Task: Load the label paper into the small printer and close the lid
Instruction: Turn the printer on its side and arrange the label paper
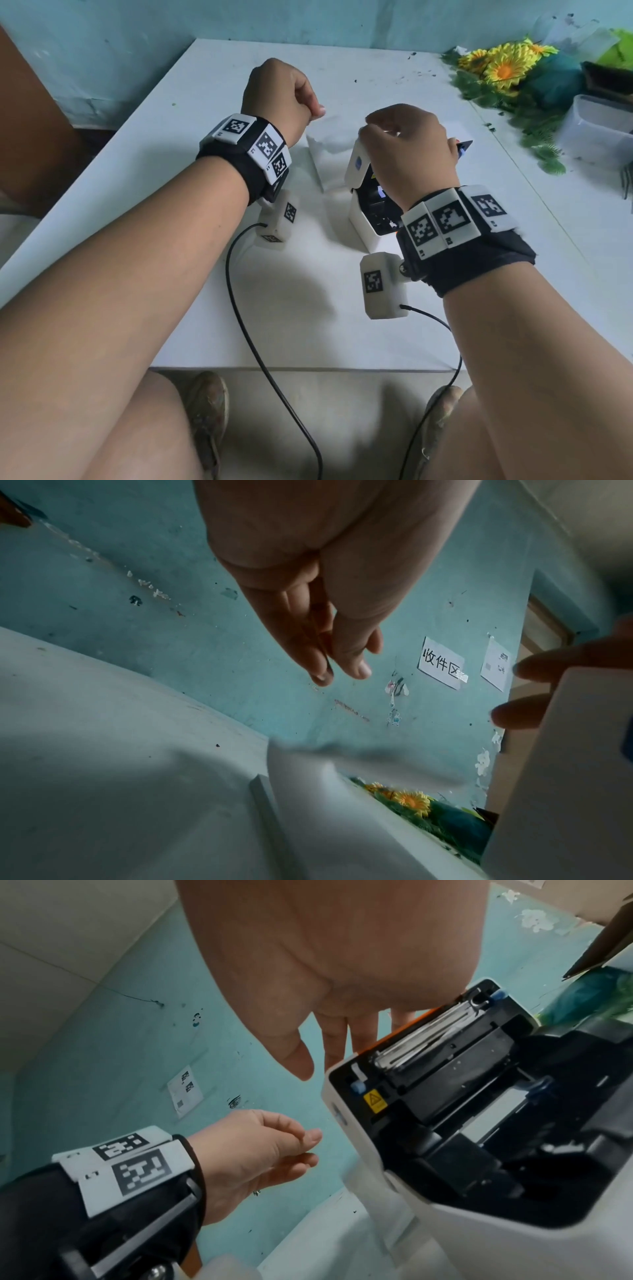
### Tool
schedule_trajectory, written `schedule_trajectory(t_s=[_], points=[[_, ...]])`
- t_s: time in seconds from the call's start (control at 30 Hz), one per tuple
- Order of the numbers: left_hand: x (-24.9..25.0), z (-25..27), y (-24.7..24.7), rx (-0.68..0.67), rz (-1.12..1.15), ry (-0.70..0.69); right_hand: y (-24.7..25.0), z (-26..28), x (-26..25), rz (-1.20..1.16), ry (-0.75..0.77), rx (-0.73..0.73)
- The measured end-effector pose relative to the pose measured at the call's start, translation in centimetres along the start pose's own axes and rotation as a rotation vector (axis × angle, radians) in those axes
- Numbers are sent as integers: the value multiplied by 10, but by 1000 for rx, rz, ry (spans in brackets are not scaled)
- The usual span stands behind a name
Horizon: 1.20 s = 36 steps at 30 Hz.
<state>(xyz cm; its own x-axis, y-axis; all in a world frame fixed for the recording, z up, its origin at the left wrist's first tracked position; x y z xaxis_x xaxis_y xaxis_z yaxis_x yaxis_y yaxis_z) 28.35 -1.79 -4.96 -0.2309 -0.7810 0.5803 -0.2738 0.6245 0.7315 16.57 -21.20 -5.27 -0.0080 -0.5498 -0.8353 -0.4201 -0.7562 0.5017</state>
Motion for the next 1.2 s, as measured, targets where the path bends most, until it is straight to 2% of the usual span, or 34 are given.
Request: schedule_trajectory(t_s=[0.1, 0.3, 0.37, 0.67, 0.8, 0.93, 1.07, 1.2], points=[[-1, 4, -20, -128, 20, 33, -7, -1, 2, 77, -1, -38], [-8, 23, -72, -470, -224, 39, -23, -1, 7, 216, 67, -86], [-11, 29, -82, -539, -252, 42, -24, 0, 7, 224, 86, -96], [-18, 22, -89, -573, -404, 73, -24, 2, 10, 248, 66, -90], [-27, 17, -107, -630, -533, 47, -30, 1, 10, 286, 55, -75], [-25, 18, -103, -640, -622, 23, -32, 7, 10, 365, 37, -93], [-10, 27, -108, -680, -514, -9, -33, 13, 9, 398, 44, -108], [-6, 34, -104, -635, -411, 4, -31, 18, 6, 365, 23, -145]])
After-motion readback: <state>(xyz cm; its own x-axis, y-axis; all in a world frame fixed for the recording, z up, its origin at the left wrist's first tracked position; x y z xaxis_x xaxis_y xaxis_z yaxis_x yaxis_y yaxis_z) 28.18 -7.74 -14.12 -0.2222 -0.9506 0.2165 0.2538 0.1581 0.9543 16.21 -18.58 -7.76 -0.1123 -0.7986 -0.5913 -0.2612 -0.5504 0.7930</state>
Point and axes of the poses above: each hand's wrist, its own z-axis away from the middle knuckle, its own y-axis out of the back of the hand, x = y × z, the point moved 10 cm from there along -z, towards the middle knuckle, and after that the axes turned 9 degrees about -z, right-handed, at the moved point
